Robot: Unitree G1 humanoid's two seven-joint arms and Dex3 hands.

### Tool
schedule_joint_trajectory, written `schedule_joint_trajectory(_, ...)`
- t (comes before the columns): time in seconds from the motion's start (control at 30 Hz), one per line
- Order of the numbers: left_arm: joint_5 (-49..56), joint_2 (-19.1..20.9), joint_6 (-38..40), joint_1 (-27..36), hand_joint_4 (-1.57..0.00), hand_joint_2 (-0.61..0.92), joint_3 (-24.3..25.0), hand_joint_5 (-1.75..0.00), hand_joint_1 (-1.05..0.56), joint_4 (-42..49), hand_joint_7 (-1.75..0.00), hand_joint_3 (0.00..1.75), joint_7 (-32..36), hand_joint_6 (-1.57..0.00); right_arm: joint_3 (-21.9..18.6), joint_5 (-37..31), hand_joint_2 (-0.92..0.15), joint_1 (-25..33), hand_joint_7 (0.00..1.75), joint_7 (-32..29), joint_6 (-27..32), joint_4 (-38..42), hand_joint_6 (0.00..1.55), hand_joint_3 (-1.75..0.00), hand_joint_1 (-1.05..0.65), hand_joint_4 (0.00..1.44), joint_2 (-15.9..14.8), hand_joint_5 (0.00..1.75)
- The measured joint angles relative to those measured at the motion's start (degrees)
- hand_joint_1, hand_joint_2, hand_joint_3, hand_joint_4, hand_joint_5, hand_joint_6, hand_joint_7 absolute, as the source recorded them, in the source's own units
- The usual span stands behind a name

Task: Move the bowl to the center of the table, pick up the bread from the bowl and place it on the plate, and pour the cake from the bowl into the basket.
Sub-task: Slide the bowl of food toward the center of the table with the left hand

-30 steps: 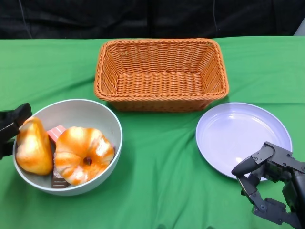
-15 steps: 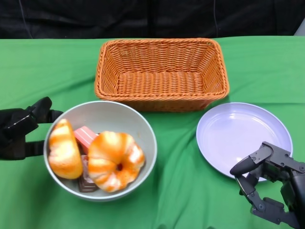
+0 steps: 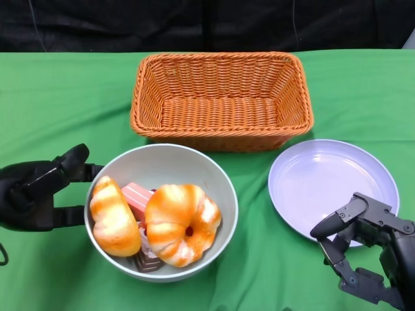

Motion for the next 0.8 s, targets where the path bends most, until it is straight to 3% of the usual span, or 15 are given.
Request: schedule_joint_trajectory(0.8,-9.13,-3.53,10.76,1.79,0.00,0.92,4.01,0.00,-0.74,-9.27,0.00,0.63,5.62,0.00,0.14,-0.67,-0.64,-0.36,1.24,-0.55,-0.36,0.23,0.76,-0.75,-0.26,0.79,0.15,1.54)
